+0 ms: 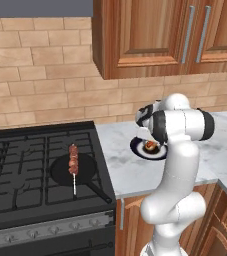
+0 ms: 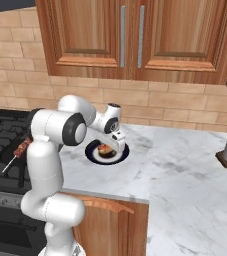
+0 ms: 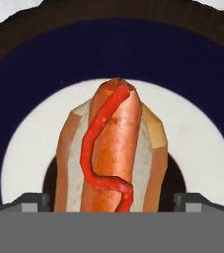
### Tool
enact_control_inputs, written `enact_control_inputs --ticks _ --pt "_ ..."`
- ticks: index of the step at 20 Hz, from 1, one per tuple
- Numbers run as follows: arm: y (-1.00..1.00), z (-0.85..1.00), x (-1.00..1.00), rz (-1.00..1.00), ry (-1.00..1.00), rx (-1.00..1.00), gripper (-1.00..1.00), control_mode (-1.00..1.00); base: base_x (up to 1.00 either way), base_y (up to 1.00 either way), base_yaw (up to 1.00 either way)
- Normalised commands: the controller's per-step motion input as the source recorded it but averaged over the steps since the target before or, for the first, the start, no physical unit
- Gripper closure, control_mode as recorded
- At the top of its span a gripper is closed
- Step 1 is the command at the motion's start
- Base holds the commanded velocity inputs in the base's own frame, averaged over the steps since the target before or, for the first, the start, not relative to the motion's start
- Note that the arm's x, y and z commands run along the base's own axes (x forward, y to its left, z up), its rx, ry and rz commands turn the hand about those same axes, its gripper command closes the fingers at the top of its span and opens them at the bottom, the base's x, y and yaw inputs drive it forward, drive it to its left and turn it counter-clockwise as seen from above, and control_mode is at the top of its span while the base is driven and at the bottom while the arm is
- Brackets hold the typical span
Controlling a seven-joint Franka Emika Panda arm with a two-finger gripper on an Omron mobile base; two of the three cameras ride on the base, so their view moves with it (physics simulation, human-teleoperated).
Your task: Place the cold items (kiwi and apple) from the fridge in one tupperware on the dining counter. Place the warm items (kebab skewer and hot dog) in the stove area in another tupperware.
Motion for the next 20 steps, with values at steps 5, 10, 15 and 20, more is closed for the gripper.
enact_control_inputs --ticks 5,10,15,20 --pt "0.00 -0.31 0.02 0.00 0.00 0.00 1.00 -1.00 0.00 0.00 0.00" --pt "0.00 -0.09 -0.29 -0.02 -0.25 0.00 1.00 -1.00 0.00 0.00 0.00" --pt "0.00 0.26 -0.73 -0.02 -0.30 0.01 1.00 -1.00 0.00 0.00 0.00" --pt "0.00 0.79 -0.45 0.00 -0.03 0.00 1.00 -1.00 0.00 0.00 0.00"
